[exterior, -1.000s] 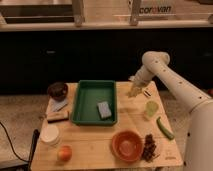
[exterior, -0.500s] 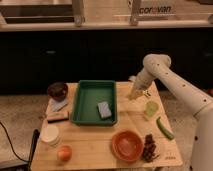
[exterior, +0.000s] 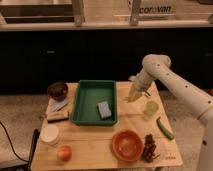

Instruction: Place banana in red bowl

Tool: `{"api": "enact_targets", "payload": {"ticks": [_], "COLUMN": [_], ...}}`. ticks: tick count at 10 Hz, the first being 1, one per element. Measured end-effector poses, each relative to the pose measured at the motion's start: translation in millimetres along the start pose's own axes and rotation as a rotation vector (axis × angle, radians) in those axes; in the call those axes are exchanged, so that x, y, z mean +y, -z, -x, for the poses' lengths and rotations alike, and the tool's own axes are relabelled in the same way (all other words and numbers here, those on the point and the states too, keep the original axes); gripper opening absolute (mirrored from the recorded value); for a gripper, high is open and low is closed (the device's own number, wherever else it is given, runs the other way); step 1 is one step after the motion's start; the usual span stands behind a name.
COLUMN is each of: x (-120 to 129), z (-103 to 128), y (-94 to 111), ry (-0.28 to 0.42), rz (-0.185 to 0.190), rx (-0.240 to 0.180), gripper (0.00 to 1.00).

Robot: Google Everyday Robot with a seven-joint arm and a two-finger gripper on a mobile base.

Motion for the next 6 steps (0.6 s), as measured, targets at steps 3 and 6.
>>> {"api": "enact_targets", "payload": {"ticks": [3, 6], "x": [32, 67], "z": [12, 23], "y": [8, 18], "ry": [0.129, 0.262], "rz": [0.043, 0.077], "rx": [-0.072, -0.148], "gripper": [0.04, 0.04]}}
